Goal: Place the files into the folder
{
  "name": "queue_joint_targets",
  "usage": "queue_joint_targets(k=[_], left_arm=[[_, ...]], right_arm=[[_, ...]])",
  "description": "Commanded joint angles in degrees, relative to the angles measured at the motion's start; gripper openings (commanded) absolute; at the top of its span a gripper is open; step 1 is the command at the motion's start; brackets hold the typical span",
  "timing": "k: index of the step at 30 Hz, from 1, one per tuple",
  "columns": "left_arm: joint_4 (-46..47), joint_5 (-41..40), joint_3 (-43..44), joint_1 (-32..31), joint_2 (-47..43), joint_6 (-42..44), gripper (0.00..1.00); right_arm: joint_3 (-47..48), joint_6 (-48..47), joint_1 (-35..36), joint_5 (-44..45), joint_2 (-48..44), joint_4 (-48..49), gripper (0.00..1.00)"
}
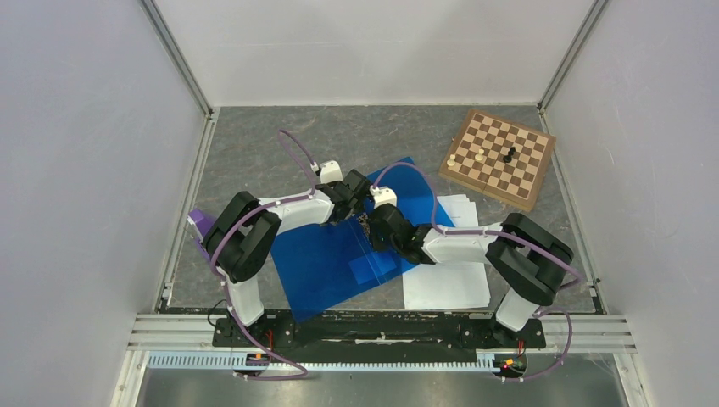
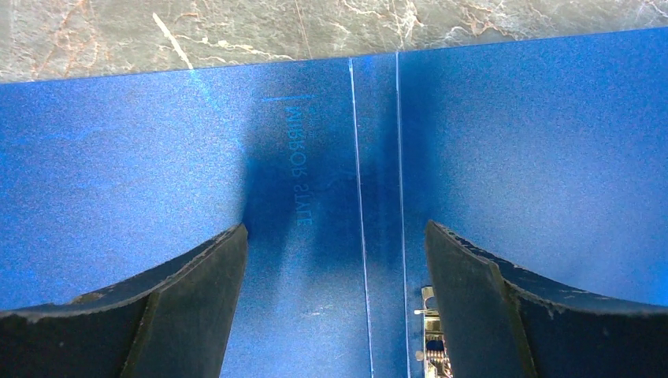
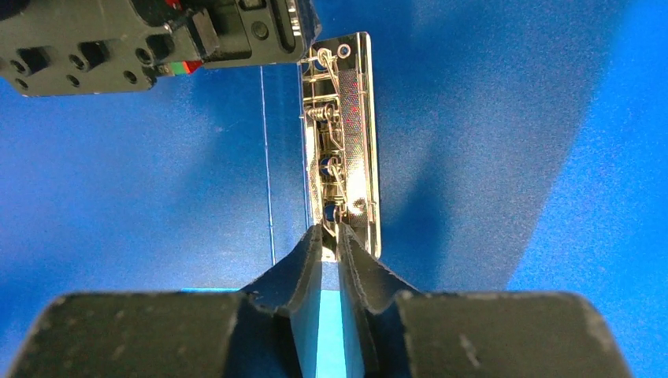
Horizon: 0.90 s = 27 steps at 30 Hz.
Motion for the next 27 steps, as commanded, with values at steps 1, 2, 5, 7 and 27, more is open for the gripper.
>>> queue_joint_targets(k=[1, 2, 5, 7, 27], left_arm=[[-4.9, 12.4, -5.3, -0.6, 8.0, -4.0, 0.89], [-4.8, 12.6, -5.3, -0.5, 8.2, -4.1, 0.89], [-4.8, 12.9, -5.3, -0.1, 8.7, -4.1, 0.89], [-4.8, 12.9, -5.4, 0.1, 8.8, -4.0, 0.89], [-3.9, 14.5, -7.9, 4.1, 9.9, -3.1, 0.89]], right_arm=[[-1.4, -0.1, 0.0, 0.0, 1.8, -1.1, 0.14], [-1.8, 0.0, 0.1, 0.3, 1.7, -1.2, 0.14], [-2.8, 0.4, 0.4, 1.8, 2.0, -2.1, 0.12], [-3.5, 0.5, 1.0, 2.8, 2.3, -2.8, 0.11], [2.9, 6.9, 6.1, 26.4, 13.1, -30.1, 0.09]])
